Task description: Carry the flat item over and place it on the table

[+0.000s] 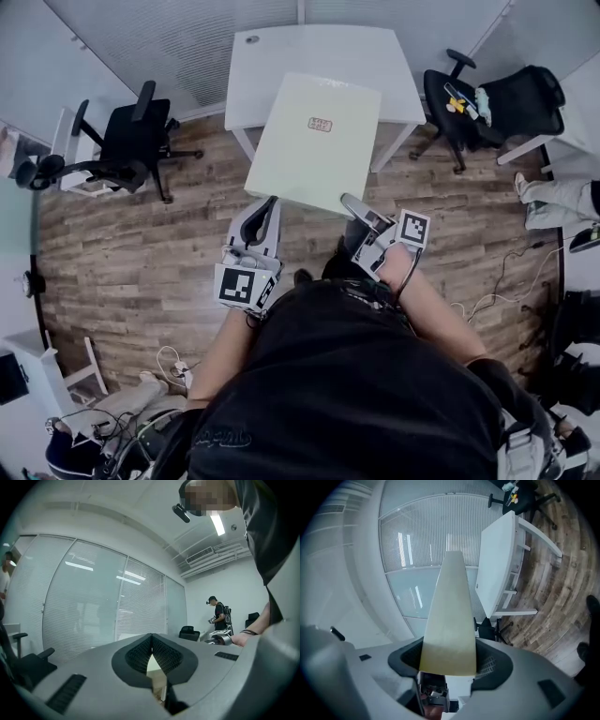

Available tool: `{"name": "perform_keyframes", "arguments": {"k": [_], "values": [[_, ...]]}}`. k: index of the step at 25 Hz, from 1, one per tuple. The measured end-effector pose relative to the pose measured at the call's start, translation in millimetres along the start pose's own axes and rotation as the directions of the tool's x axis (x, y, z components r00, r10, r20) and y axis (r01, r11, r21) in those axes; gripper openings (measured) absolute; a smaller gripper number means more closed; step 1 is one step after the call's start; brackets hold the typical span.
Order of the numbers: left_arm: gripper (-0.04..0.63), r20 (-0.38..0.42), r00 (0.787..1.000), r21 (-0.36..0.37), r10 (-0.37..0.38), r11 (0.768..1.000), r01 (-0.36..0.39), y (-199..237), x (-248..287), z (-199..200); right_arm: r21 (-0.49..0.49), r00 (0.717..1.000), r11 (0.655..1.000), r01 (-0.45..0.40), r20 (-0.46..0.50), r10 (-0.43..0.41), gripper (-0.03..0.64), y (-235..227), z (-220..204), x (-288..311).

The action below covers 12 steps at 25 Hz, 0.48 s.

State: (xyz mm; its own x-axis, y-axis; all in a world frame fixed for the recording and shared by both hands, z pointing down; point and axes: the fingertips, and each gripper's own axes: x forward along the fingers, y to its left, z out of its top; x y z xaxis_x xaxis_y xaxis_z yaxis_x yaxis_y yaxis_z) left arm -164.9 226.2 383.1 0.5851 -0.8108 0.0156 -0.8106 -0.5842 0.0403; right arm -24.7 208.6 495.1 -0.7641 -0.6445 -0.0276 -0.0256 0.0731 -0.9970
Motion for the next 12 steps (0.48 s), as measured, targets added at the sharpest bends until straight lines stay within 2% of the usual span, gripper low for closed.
{"name": "perform_keyframes", "arguments": {"k": [5,12], "values": [[0.012,-0.003,1.0,-0.023,-0.018,1.0,0.018,-0.7,45.2,1.5,0.011,1.0,1.0,0.004,0.002,-0.004,0.293,-4.5,44.4,2.1],[0.013,-0.006,1.0,-0.018,-0.001,1.0,0.001,-3.7,96.3,-1.5,0.003,1.0,1.0,0.009,-0.007,-0.009,0.293,-12.6,96.1,0.7]]}}
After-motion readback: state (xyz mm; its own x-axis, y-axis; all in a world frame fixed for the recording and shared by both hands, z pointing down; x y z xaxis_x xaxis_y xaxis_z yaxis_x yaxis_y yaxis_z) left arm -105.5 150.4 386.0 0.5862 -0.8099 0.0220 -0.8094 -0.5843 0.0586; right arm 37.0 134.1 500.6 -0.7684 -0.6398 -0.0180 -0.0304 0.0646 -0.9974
